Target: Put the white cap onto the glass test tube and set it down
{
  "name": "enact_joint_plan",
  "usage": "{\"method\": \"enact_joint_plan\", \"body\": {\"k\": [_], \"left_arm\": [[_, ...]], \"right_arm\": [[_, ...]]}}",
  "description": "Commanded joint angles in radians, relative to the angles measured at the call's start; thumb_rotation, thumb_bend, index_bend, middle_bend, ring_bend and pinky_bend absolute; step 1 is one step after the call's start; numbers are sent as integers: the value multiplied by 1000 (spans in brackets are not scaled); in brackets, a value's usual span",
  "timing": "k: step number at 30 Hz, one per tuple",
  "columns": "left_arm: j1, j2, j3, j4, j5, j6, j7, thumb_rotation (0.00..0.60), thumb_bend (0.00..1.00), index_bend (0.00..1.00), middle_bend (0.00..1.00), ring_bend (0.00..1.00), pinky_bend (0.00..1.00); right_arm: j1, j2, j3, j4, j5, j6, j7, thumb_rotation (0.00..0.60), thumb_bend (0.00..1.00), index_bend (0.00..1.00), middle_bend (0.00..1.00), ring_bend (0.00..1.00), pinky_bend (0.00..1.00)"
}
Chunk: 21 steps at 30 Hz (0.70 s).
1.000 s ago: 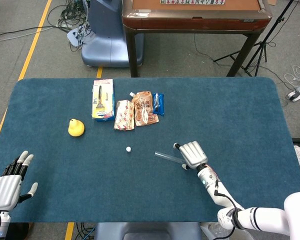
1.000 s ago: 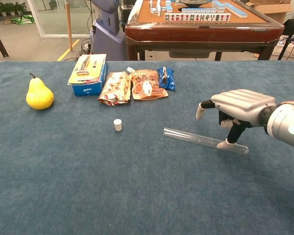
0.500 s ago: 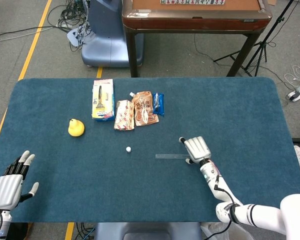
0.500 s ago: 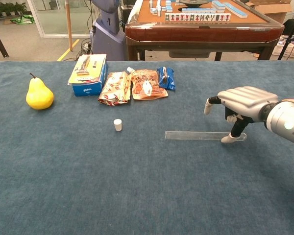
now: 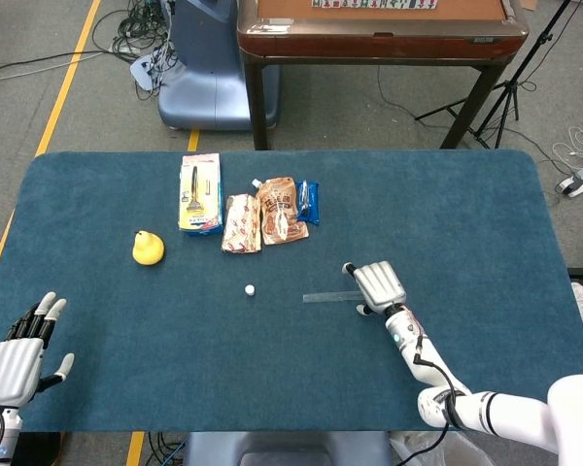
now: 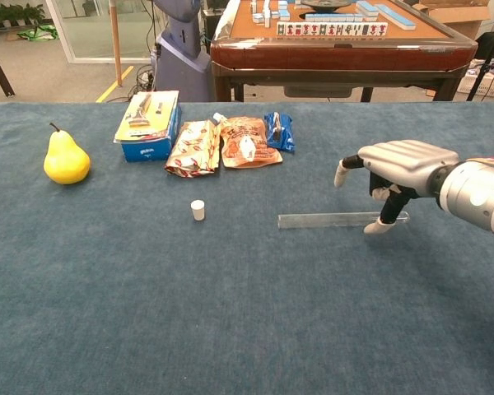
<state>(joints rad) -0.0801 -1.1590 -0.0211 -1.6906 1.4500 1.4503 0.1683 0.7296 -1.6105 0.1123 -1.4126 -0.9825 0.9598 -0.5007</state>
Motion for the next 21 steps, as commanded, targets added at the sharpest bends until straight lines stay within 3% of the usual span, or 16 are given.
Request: {"method": "enact_joint_plan", "body": {"k": [1, 11, 21], "left_arm": [[1, 1, 1, 0, 1, 2, -1, 600, 311, 0, 0, 22, 136], [9, 6, 3, 7, 1, 9, -13, 600, 311, 0, 0, 22, 136], [10, 8, 4, 14, 2, 8, -22, 600, 311, 0, 0, 22, 136]], "right_arm": [[1, 12, -1, -37, -31, -2, 10, 600, 133, 335, 1000, 1000, 1000], [21, -20, 12, -18, -11, -19, -12, 600, 297, 435, 1000, 1000, 1000], [32, -39, 11, 3, 19, -36, -36, 600, 342, 468, 1000, 1000, 1000]]}}
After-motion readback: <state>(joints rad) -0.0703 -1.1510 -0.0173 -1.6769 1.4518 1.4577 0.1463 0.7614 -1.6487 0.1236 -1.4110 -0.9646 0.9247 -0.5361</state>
